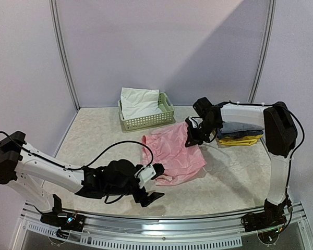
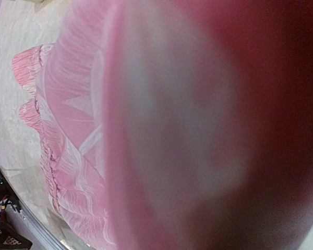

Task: Fold and stack the mixed laundry pile
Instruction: Place the square-folded shorts at the corner of the board.

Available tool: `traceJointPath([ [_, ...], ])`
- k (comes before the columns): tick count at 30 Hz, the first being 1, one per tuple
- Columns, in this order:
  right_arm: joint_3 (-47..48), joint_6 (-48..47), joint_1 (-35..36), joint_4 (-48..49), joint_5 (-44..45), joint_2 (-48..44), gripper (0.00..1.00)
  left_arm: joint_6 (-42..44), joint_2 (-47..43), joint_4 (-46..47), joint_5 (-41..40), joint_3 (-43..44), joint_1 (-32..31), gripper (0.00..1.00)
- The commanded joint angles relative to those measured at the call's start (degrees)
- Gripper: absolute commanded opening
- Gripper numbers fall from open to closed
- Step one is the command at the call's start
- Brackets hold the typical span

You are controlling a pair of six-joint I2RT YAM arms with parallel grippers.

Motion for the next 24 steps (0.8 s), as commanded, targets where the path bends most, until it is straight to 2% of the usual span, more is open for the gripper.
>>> traceJointPath([
  [1,6.2,-3.7,-0.3,-9.0,9.1,-3.0,0.0,-1.4,-2.9,2.3,-0.9,-2.4,0.6,0.94],
  [16,26.9,-11.4,-4.8,-26.4,19.0,1.2,0.0,-2.5,-4.3,7.7,-0.9,-8.3,0.6,0.93],
  [24,39.2,-14.5,-9.6,-31.4,18.7,6.3,0.0,-3.2,-1.0,9.0,0.0,-8.2,0.6,0.91],
])
